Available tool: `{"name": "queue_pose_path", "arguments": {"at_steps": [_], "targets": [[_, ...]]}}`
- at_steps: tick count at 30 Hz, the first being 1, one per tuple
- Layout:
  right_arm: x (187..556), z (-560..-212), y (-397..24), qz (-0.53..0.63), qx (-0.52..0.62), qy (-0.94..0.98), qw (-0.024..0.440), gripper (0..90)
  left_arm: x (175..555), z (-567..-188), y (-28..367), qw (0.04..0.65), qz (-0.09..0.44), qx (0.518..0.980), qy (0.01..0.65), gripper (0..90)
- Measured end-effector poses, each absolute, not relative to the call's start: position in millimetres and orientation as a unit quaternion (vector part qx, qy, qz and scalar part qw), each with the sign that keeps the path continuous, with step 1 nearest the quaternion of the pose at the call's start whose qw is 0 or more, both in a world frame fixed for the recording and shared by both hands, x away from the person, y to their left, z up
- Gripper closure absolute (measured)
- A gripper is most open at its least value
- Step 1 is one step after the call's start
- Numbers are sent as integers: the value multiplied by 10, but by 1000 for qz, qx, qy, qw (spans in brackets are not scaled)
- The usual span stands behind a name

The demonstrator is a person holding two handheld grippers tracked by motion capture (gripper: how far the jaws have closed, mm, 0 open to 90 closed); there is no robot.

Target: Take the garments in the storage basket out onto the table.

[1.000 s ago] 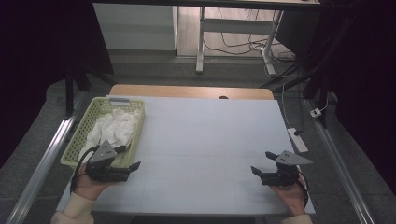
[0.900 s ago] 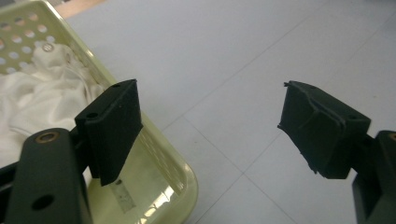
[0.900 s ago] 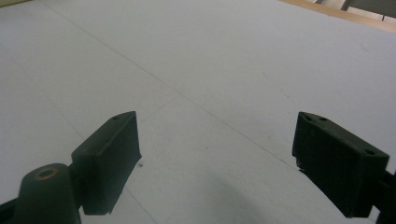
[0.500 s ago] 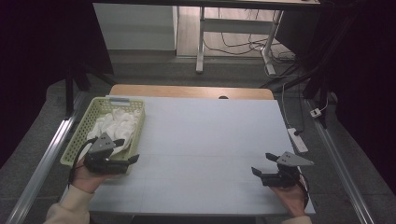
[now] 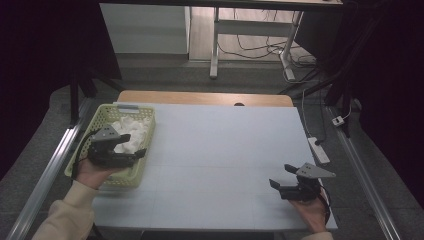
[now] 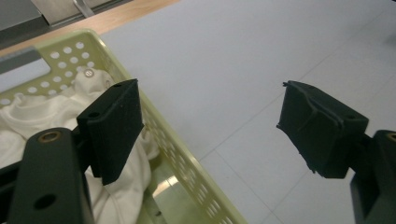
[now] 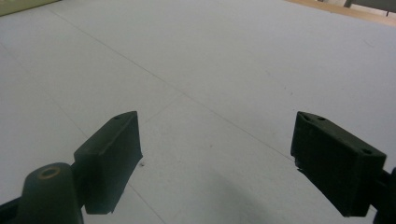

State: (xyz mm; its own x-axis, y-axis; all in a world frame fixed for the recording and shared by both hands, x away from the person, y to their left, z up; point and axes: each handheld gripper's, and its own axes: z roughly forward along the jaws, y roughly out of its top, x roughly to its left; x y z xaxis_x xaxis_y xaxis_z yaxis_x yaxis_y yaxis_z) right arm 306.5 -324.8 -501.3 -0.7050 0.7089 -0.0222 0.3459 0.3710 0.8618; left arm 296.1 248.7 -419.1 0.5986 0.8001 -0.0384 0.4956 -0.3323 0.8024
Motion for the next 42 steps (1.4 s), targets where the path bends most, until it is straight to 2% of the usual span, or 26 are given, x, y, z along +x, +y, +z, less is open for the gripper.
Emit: {"name": "queue_pose_path", "arguments": {"at_steps": [28,42], "targets": [[3085,-5052,-3221,443,324,811,200,169,3608,-4110,2680,390,178,783,451,217],[3091,-5061,-3230,437,328,813,201,169,4002,-4247,2815,343,164,783,492,215]]}}
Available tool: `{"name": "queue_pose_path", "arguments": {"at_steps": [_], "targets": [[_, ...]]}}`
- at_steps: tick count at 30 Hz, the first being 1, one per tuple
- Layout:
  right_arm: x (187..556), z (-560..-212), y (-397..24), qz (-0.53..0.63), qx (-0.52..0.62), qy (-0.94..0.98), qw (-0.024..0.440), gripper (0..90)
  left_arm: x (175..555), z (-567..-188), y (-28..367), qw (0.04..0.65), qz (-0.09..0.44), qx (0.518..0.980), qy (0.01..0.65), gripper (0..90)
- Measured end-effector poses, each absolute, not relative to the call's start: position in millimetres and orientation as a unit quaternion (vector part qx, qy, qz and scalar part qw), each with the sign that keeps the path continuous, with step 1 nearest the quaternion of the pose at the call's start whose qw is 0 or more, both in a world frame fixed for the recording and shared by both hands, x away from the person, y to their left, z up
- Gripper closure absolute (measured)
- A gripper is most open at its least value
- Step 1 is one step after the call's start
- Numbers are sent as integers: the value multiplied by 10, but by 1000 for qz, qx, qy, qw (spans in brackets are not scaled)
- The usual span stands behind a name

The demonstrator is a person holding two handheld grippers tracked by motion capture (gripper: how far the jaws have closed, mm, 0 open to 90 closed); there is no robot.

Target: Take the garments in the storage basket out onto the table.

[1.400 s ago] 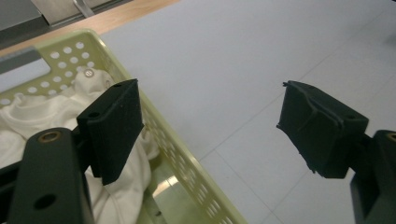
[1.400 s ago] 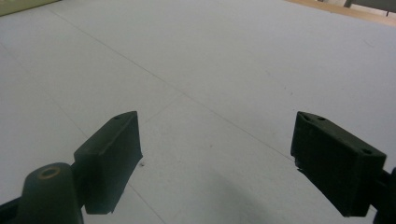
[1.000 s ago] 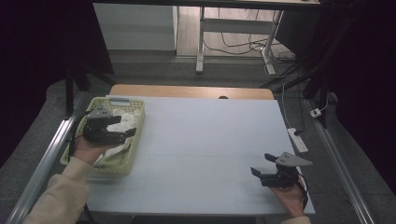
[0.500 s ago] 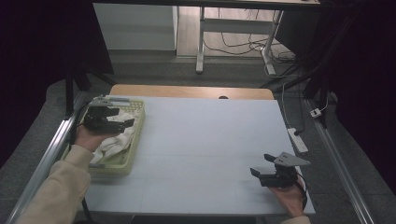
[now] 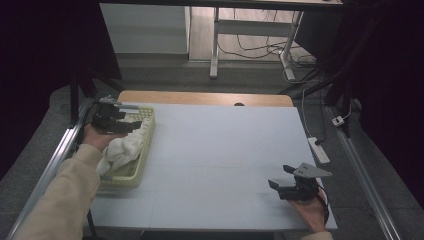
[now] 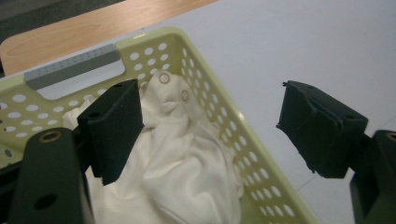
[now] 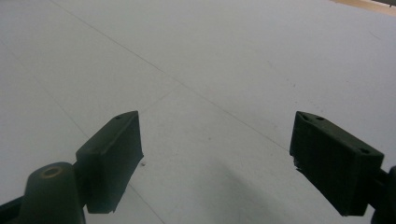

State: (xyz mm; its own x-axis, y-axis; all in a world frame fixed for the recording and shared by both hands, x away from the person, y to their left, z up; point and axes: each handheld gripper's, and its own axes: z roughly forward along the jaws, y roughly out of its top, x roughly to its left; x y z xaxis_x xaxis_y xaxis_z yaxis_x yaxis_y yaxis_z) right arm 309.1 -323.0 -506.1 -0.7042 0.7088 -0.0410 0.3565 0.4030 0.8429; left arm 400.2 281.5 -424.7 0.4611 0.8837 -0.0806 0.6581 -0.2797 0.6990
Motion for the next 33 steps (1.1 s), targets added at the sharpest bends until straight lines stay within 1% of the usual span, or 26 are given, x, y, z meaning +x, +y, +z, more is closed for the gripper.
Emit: {"name": "queue_pose_path", "arguments": {"at_steps": [8,13,27,33], "targets": [[3100,-5071,-3249,436,329,814,199,170,4123,-4341,2875,326,159,779,512,212],[3101,-5071,-3263,436,332,813,198,169,4180,-4431,2889,301,153,788,516,201],[3094,-5070,-3258,435,331,813,201,170,4335,-4687,2927,244,124,805,526,119],[3094,-5072,-3259,434,331,813,202,170,4371,-4746,2953,238,112,807,529,91]]}}
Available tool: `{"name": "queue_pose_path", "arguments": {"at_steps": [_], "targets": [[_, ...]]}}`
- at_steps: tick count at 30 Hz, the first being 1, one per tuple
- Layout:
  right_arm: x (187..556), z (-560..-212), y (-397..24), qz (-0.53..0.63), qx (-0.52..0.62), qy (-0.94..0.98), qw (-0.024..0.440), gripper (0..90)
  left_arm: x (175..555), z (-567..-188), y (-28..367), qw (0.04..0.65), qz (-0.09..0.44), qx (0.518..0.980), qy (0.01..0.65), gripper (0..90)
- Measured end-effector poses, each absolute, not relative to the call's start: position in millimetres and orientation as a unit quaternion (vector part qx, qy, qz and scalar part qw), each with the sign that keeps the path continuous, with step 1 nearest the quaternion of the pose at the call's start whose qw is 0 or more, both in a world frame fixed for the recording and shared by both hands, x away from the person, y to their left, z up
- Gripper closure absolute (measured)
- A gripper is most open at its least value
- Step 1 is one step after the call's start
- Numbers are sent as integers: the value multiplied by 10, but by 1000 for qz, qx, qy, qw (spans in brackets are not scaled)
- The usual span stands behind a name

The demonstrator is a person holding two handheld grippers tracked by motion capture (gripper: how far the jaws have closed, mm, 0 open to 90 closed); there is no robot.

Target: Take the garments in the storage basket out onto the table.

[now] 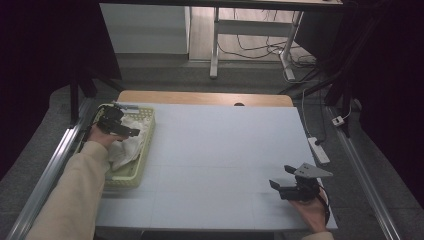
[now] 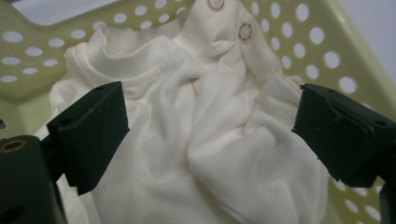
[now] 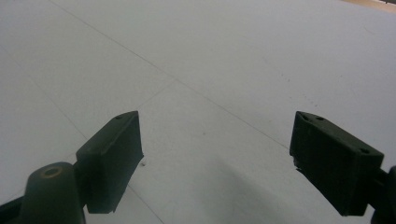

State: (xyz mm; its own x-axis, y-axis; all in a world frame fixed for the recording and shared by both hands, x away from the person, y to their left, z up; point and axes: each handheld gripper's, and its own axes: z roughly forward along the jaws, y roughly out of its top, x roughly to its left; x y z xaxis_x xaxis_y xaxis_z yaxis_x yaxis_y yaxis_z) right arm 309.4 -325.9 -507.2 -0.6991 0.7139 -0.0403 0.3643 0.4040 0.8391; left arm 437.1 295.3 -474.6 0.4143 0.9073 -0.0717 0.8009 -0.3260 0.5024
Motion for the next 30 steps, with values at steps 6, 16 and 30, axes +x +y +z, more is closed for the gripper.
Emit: {"name": "queue_pose_path", "arguments": {"at_steps": [6,16,30], "targets": [[3098,-5079,-3248,432,329,815,202,171,4382,-4847,2975,223,100,808,536,52],[3097,-5084,-3240,431,328,816,201,173,4389,-5032,2971,207,74,819,530,23],[3095,-5081,-3234,429,326,817,203,179,4373,-5098,2971,191,73,825,528,29]]}}
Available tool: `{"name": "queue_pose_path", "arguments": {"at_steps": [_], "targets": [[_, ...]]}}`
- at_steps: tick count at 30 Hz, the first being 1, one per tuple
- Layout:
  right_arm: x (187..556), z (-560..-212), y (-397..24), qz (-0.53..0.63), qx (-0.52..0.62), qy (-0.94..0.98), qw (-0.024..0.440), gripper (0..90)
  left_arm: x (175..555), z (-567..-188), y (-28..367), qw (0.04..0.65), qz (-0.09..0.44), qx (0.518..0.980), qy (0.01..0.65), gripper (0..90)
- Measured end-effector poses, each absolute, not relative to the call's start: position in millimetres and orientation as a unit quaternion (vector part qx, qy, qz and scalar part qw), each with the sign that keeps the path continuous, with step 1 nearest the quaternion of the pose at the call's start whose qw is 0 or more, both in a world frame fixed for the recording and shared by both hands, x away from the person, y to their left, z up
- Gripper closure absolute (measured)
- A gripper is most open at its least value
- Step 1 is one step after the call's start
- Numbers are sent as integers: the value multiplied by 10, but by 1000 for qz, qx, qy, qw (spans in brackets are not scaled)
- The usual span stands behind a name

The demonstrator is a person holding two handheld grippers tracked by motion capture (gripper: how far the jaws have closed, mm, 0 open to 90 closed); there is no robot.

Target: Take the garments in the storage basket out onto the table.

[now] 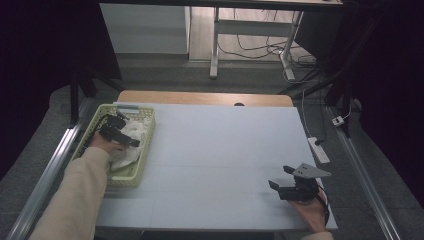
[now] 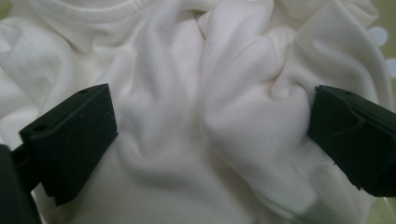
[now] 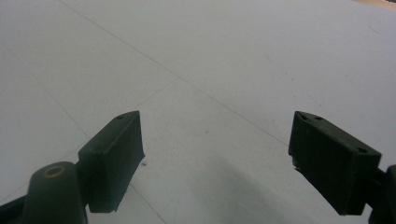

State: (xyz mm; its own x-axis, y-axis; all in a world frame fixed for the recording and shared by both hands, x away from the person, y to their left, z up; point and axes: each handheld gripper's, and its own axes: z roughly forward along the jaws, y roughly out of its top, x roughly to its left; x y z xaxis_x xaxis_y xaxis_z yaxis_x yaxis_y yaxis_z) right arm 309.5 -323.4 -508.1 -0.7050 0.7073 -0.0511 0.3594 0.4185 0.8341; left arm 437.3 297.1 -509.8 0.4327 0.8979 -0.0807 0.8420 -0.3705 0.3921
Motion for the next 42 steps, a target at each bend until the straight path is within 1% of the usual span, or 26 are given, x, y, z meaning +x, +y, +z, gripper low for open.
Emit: {"name": "queue_pose_path", "arguments": {"at_steps": [6,7,8,9,11,13,15,16,17,18,19,20,21,22,23,24,25,26,27,28,33,38,42], "targets": [[3094,-5082,-3231,429,326,818,203,179,4369,-5143,2918,177,68,834,518,79],[3093,-5082,-3232,429,326,818,203,179,4367,-5144,2913,177,67,835,516,95],[3092,-5082,-3233,429,326,818,202,179,4364,-5144,2910,179,65,835,517,131],[3092,-5082,-3233,429,326,818,202,179,4362,-5143,2913,180,62,835,517,131],[3088,-5078,-3228,427,324,820,203,179,4357,-5145,2918,181,58,834,517,182],[3086,-5077,-3224,426,324,820,203,179,4355,-5150,2917,180,57,836,516,191],[3086,-5079,-3219,427,323,820,203,179,4351,-5147,2906,181,56,836,515,221],[3087,-5081,-3217,427,323,820,204,179,4349,-5144,2903,183,55,836,514,267],[3087,-5081,-3217,427,323,820,204,179,4345,-5139,2901,184,53,837,512,267],[3087,-5079,-3219,426,323,820,203,180,4340,-5134,2899,186,52,838,510,300],[3086,-5079,-3220,426,323,820,204,180,4336,-5130,2897,188,50,838,509,375],[3086,-5079,-3220,426,323,820,204,180,4329,-5123,2896,192,48,837,510,407],[3086,-5079,-3220,426,323,820,204,180,4329,-5123,2896,192,48,837,510,432],[3086,-5081,-3218,427,322,820,204,181,4327,-5120,2897,193,47,835,513,432],[3087,-5081,-3216,426,322,821,204,181,4325,-5118,2900,195,46,835,513,485],[3087,-5081,-3216,426,322,821,204,181,4322,-5118,2901,197,45,834,513,485],[3087,-5081,-3213,424,321,821,204,181,4318,-5117,2902,199,44,834,513,534],[3086,-5081,-3212,424,321,822,204,181,4315,-5116,2904,200,44,834,512,559],[3086,-5081,-3212,424,321,822,204,181,4311,-5115,2902,202,44,835,510,559],[3084,-5081,-3209,423,321,822,206,184,4306,-5114,2897,202,45,836,508,599],[3085,-5084,-3204,421,319,823,207,186,4284,-5102,2862,198,55,837,507,640],[3078,-5086,-3196,416,318,825,213,189,4242,-5093,2843,199,71,838,504,664],[3082,-5086,-3199,417,317,826,209,190,4209,-5070,2850,208,82,836,501,678]]}}
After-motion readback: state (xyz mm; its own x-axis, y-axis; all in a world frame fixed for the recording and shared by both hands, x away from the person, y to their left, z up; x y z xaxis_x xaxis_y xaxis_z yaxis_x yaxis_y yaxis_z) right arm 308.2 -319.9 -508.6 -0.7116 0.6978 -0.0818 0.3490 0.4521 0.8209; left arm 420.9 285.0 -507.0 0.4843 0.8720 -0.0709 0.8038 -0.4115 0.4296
